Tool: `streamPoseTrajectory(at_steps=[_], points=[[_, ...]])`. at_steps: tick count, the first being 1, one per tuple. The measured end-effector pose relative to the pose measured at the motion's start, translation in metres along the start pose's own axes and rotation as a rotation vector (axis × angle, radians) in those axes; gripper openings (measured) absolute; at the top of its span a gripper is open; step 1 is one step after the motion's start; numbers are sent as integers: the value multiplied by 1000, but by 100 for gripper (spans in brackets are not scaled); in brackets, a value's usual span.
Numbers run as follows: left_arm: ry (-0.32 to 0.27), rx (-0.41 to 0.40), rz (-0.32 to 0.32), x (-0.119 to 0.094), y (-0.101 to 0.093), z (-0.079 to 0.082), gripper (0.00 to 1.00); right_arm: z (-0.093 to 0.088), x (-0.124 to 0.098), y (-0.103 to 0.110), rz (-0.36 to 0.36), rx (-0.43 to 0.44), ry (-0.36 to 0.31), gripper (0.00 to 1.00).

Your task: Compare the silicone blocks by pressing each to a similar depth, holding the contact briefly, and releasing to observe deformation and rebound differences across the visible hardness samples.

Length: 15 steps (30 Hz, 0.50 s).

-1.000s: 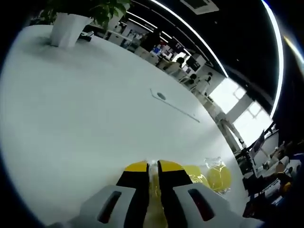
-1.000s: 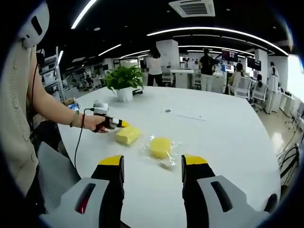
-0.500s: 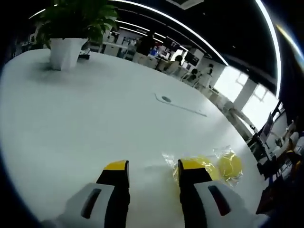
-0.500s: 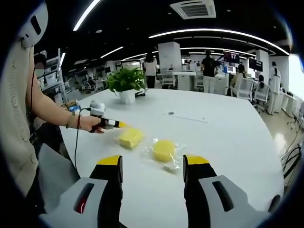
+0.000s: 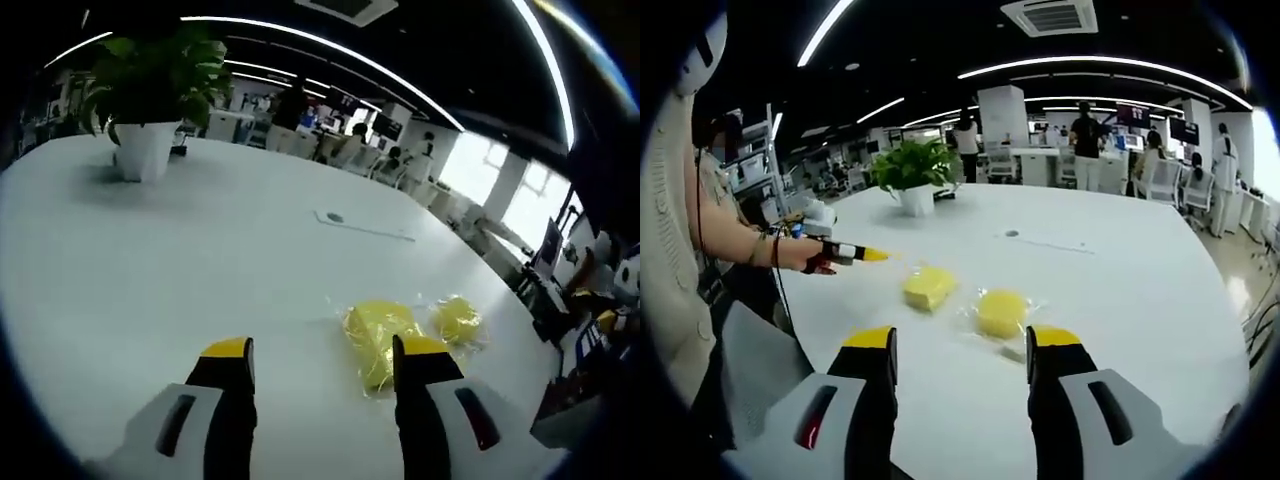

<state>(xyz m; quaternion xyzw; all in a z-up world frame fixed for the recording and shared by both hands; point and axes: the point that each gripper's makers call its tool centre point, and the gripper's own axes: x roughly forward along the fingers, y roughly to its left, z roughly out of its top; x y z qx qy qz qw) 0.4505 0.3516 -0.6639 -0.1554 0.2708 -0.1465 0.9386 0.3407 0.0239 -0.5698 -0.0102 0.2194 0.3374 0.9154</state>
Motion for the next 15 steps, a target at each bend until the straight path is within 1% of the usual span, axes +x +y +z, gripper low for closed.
streamPoseTrajectory(at_steps=[5, 11, 13, 15], points=[[-22, 6, -6, -21, -5, 2, 57, -4, 0, 5, 3, 7, 4, 49], [-61, 15, -7, -43, -11, 10, 59, -10, 0, 10, 2, 11, 7, 51], [-70, 12, -17, -49, -11, 12, 59, -13, 1, 10, -3, 12, 11, 51], [-84, 21, -31, -56, -16, 15, 59, -15, 2, 11, -5, 16, 10, 51]])
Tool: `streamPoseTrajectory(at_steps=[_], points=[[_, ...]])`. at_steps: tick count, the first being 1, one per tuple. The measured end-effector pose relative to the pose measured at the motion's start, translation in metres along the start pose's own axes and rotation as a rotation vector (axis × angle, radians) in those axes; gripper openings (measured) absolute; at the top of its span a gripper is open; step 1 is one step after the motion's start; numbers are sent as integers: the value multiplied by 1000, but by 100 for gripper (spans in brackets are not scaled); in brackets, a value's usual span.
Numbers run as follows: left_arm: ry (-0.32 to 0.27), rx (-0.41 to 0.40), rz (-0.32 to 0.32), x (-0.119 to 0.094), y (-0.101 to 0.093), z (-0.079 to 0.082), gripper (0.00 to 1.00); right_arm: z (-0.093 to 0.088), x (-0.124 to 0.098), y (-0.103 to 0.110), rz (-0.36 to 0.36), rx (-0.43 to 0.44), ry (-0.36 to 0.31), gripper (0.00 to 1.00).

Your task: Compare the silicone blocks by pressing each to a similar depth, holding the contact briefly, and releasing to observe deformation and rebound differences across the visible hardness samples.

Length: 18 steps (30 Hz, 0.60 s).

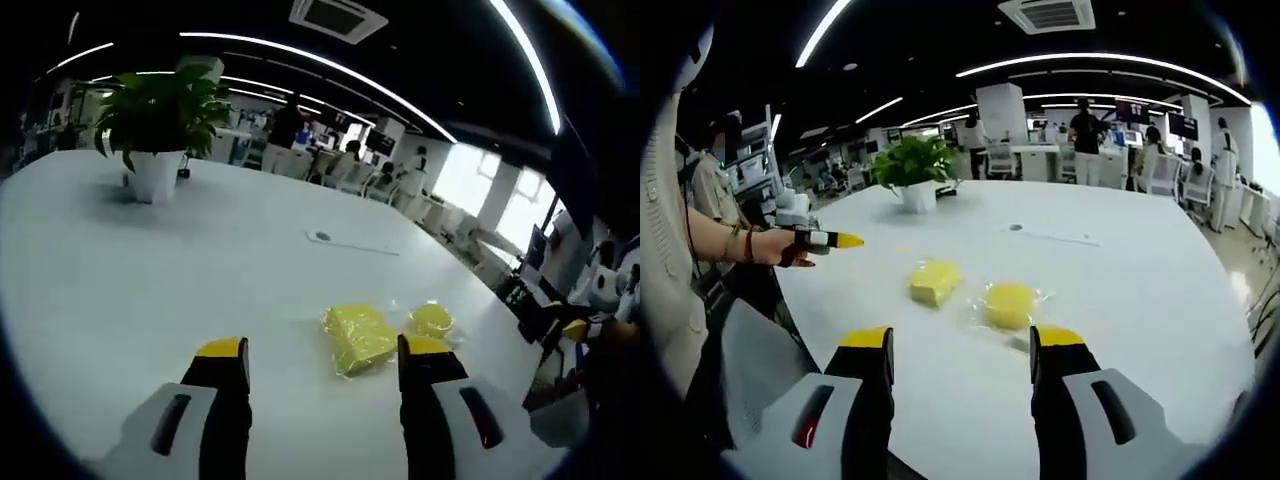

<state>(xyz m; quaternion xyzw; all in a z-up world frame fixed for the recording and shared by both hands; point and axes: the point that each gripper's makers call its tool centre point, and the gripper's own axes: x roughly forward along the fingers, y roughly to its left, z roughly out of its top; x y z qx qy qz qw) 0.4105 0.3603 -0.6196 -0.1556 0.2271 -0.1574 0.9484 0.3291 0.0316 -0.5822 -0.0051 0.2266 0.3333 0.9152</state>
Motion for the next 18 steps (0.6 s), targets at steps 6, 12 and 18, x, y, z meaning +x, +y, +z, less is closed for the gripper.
streamPoseTrajectory(at_steps=[6, 12, 18], points=[[-22, 12, -47, -21, -19, 2, 65, -3, 4, 0, -9, 19, -5, 52], [-16, 29, -93, -36, -33, -4, 68, -8, 8, 0, -14, 47, -3, 52], [6, 31, -108, -46, -42, -16, 69, -16, 11, -2, -28, 67, 7, 53]])
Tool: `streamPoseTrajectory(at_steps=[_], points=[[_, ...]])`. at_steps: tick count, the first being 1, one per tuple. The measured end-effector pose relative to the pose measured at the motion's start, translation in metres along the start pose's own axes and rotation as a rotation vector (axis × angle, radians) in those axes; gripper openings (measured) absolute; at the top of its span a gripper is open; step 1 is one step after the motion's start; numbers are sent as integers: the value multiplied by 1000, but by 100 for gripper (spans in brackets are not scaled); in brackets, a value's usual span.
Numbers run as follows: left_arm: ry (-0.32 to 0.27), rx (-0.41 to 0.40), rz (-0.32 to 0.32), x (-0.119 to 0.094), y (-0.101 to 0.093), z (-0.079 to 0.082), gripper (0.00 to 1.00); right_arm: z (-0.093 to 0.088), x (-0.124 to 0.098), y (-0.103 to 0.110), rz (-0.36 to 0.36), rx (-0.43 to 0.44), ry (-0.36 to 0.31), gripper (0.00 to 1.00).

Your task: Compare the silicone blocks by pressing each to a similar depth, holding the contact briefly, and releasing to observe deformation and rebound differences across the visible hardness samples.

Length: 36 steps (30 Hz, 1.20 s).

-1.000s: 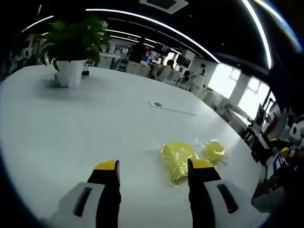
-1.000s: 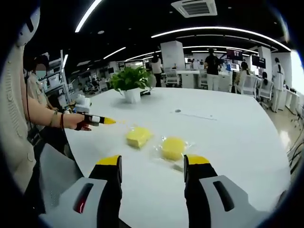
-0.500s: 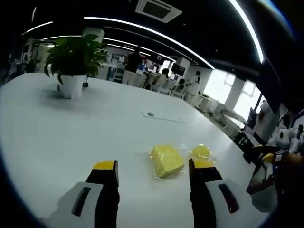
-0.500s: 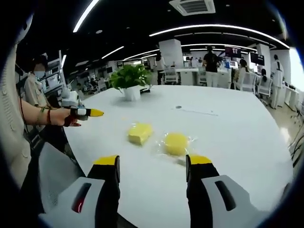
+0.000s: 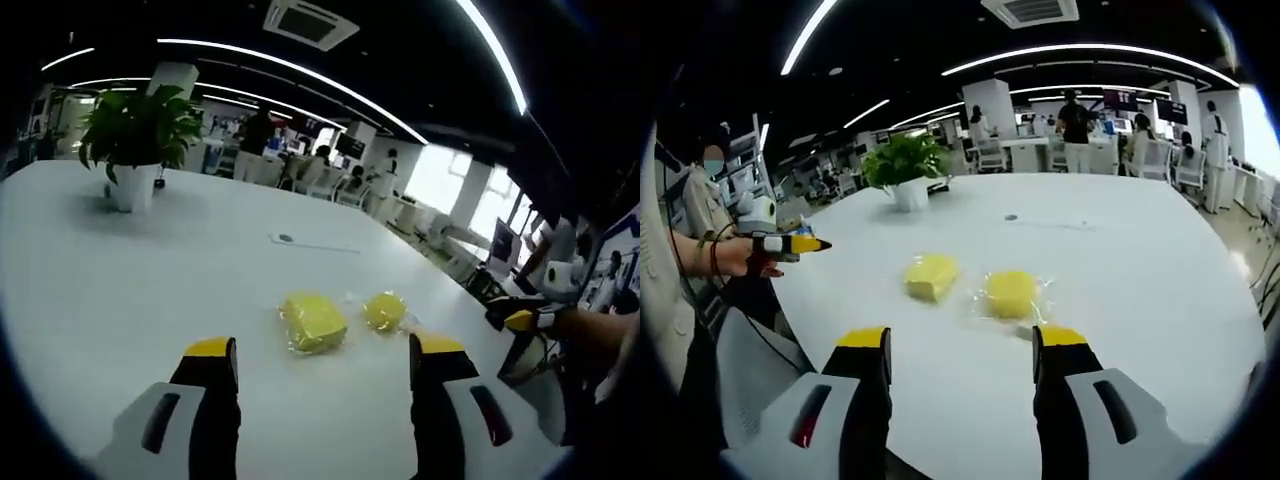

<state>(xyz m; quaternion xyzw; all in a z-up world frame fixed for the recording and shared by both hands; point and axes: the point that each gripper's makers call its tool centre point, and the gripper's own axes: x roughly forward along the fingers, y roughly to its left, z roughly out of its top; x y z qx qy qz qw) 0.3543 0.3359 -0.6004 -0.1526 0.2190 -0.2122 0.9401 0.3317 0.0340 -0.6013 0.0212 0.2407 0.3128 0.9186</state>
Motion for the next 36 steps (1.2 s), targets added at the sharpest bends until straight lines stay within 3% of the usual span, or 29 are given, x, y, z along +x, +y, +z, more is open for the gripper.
streamPoseTrajectory(at_steps=[15, 36], points=[[21, 29, -52, -5, -22, -6, 73, -15, -5, -7, -40, 42, 5, 53], [65, 41, -62, 6, -34, -12, 72, -22, -9, -1, 2, 63, -6, 59]])
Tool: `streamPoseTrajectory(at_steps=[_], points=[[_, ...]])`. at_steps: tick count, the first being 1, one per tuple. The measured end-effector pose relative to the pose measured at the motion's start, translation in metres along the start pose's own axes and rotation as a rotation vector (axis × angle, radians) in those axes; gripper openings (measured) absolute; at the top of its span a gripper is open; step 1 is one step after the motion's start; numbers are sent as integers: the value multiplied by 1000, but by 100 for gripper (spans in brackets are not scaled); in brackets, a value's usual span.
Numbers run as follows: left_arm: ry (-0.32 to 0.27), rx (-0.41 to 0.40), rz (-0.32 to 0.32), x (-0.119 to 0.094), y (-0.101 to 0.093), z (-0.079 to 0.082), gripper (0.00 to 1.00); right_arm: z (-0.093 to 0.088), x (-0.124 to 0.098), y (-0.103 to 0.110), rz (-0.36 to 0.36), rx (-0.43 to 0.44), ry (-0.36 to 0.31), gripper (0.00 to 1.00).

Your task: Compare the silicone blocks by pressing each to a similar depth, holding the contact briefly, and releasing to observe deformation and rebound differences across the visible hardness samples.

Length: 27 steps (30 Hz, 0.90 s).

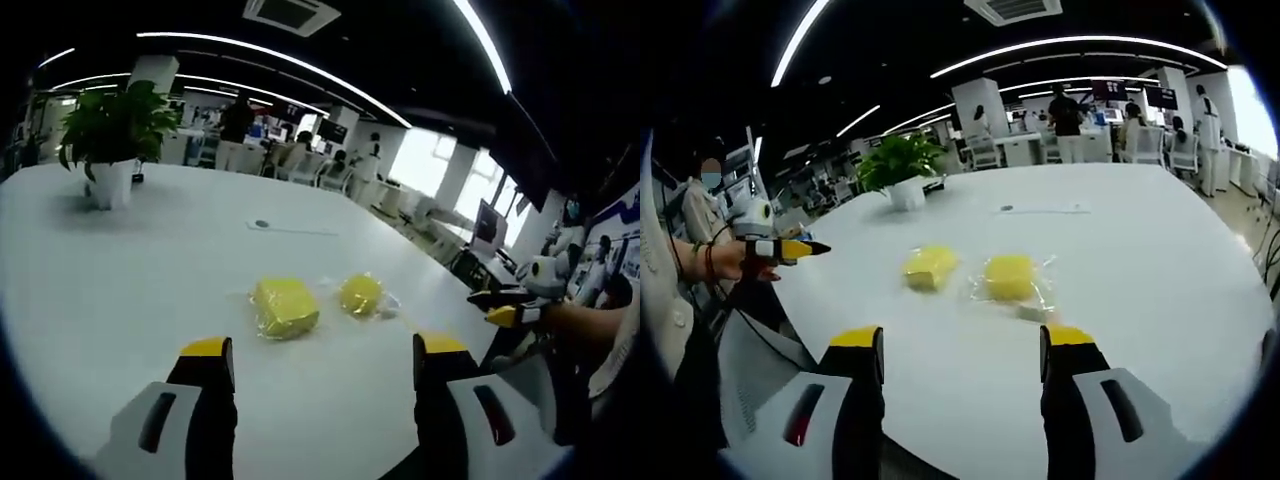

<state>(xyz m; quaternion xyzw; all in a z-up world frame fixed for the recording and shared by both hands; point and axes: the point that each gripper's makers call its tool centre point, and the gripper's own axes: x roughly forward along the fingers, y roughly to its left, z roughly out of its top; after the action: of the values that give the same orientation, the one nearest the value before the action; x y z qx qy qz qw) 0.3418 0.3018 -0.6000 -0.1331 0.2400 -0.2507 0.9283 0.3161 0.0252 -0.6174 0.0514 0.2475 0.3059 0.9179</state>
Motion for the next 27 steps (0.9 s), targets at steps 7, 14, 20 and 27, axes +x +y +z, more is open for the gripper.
streamPoseTrajectory(at_steps=[7, 14, 20, 27], points=[[7, -10, -9, 6, -6, 0, 72, -4, -3, -2, -2, 1, 4, 58], [10, -21, -22, 14, -11, 6, 71, -7, -5, -3, -5, 2, 4, 58], [14, -31, -33, 25, -12, 12, 71, -9, -5, -4, -5, 4, 6, 57], [24, -33, -46, 39, -13, 16, 71, -9, -6, -5, -6, 5, 7, 56]])
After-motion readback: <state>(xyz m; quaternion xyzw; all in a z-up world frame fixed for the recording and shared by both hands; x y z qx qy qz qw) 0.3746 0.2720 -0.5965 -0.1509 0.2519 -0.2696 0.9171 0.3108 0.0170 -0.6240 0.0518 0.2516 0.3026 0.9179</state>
